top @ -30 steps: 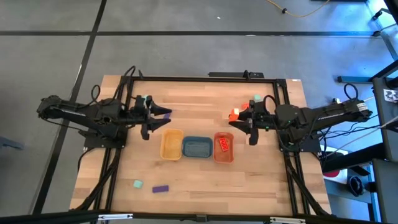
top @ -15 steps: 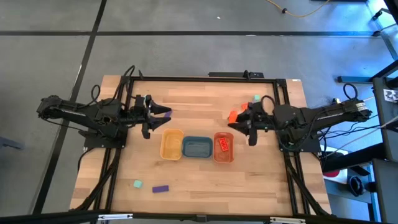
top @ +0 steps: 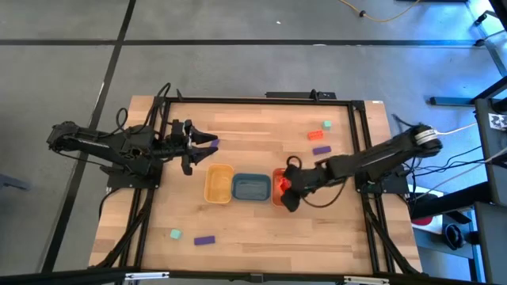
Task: Sort & place blocks by color
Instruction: Put the bottom orange game piece into the orange bin, then put the top left blue block into the yellow bin
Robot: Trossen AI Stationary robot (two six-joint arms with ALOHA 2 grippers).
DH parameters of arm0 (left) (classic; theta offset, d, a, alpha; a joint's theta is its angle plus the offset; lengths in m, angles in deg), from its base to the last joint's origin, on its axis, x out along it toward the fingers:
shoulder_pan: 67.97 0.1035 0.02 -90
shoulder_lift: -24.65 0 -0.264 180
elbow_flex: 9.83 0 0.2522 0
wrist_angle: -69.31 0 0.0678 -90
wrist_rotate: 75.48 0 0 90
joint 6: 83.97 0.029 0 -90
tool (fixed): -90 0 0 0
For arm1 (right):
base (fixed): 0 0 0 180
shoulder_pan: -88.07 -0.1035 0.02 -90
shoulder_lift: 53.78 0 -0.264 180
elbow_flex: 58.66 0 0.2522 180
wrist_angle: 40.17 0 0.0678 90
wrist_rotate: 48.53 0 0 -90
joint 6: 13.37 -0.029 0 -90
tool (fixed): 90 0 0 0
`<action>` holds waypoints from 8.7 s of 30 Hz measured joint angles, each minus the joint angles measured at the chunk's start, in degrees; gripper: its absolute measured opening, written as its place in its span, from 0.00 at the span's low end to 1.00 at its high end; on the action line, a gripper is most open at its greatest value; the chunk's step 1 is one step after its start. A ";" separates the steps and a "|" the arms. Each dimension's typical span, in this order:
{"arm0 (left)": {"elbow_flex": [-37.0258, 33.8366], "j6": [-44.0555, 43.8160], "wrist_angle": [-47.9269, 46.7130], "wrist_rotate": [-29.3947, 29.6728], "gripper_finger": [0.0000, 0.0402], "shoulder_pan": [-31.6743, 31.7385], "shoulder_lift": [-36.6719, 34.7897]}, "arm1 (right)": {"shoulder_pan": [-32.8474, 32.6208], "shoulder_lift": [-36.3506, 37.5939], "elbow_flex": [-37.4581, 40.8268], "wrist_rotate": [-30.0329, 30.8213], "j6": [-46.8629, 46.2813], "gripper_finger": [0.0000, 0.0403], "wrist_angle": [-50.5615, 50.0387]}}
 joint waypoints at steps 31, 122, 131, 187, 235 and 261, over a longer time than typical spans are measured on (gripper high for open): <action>0.02 0.00 0.02 2.18 0.54 0.00 0.00 | 0.38 -10.54 0.03 1.64 -15.06 0.34 0.13; 0.07 3.83 -0.46 -0.27 0.54 -0.01 0.02 | 2.37 34.11 10.72 24.17 32.85 0.40 25.55; 0.07 7.54 -0.46 0.31 0.54 -0.02 0.02 | 2.37 34.11 10.72 24.44 36.31 0.40 25.81; 4.26 -3.58 -48.34 -4.68 0.65 55.93 30.31 | 2.37 34.07 10.72 27.74 36.08 0.40 23.69; 4.26 -6.28 -37.61 -13.46 0.31 39.69 4.21 | 2.35 34.06 10.72 27.65 33.03 0.40 23.69; 4.31 3.13 -0.36 13.92 0.31 -6.05 5.92 | 2.35 34.04 10.72 27.60 33.17 0.40 23.80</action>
